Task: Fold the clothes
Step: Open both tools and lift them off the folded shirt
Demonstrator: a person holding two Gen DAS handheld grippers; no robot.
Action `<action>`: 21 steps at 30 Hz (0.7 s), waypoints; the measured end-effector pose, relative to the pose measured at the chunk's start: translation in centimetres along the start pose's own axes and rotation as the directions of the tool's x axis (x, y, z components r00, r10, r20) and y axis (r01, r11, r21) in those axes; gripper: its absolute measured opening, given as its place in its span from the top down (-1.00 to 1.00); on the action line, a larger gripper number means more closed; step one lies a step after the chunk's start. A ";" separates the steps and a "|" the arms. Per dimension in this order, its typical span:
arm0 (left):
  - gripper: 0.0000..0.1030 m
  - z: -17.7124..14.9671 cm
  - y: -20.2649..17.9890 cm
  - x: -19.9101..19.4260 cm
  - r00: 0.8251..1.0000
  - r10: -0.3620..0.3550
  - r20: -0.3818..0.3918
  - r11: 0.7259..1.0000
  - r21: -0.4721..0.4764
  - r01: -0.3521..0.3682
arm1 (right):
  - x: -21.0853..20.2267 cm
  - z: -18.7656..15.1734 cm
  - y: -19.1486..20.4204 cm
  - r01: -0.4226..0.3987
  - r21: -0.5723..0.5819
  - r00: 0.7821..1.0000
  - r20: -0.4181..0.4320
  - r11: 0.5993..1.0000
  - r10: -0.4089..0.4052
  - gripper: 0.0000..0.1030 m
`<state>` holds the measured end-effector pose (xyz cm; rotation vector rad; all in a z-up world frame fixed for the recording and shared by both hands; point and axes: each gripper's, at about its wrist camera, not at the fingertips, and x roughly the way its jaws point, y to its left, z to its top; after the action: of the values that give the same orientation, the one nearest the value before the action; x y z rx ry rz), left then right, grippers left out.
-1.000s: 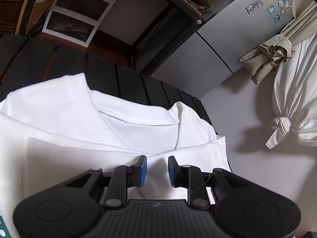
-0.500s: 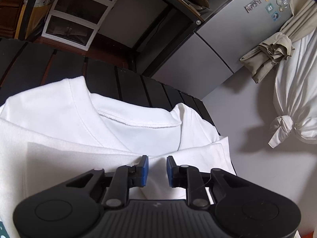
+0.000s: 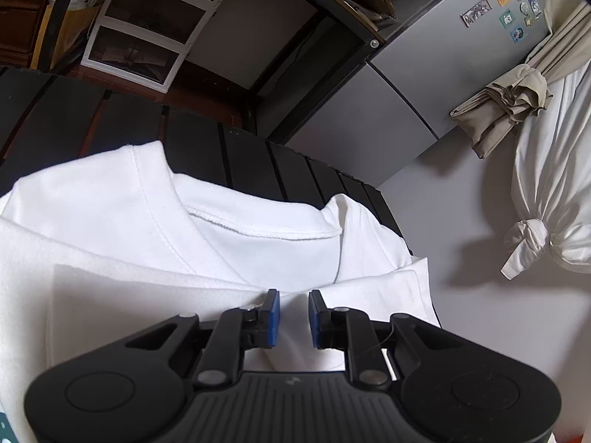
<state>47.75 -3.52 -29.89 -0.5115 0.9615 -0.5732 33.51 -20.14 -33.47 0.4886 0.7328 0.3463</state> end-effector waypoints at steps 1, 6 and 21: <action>0.73 0.1 0.0 -0.2 1.000 0.005 0.002 1.000 -0.010 -0.005 | -0.8 -0.5 0.0 -0.016 0.000 1.000 0.001 1.000 0.016 0.94; 0.44 -1.1 -1.2 -4.5 1.000 -0.006 0.023 1.000 -0.029 0.006 | -5.3 -1.4 0.0 -0.052 0.010 0.997 0.062 0.999 0.052 0.76; 0.33 -18.3 -1.8 -24.8 0.999 -0.052 0.014 0.982 -0.181 0.054 | -25.2 -8.2 -3.4 -0.006 0.011 0.974 0.225 1.000 0.003 -0.07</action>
<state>20.36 8.65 -22.41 -0.7041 0.9992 -0.5329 10.66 -32.15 -26.72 0.5310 0.5134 0.2854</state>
